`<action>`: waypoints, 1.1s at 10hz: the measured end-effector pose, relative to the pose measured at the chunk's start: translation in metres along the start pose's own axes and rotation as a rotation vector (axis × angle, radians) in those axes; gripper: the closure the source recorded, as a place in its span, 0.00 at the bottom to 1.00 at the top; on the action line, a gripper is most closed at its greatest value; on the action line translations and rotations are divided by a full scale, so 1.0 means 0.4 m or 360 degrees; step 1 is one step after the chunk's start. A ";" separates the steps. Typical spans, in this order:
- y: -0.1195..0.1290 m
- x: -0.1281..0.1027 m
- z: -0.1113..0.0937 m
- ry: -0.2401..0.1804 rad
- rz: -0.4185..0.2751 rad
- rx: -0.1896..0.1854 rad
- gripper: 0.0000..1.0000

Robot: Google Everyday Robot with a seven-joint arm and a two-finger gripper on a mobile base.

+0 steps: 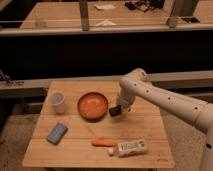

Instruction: Place the eraser in the ceramic cup

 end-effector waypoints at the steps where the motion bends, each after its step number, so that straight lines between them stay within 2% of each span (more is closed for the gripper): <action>1: -0.004 -0.009 -0.002 0.0000 -0.0008 0.0000 0.86; 11: -0.066 -0.090 -0.039 0.0018 -0.0081 0.0022 0.85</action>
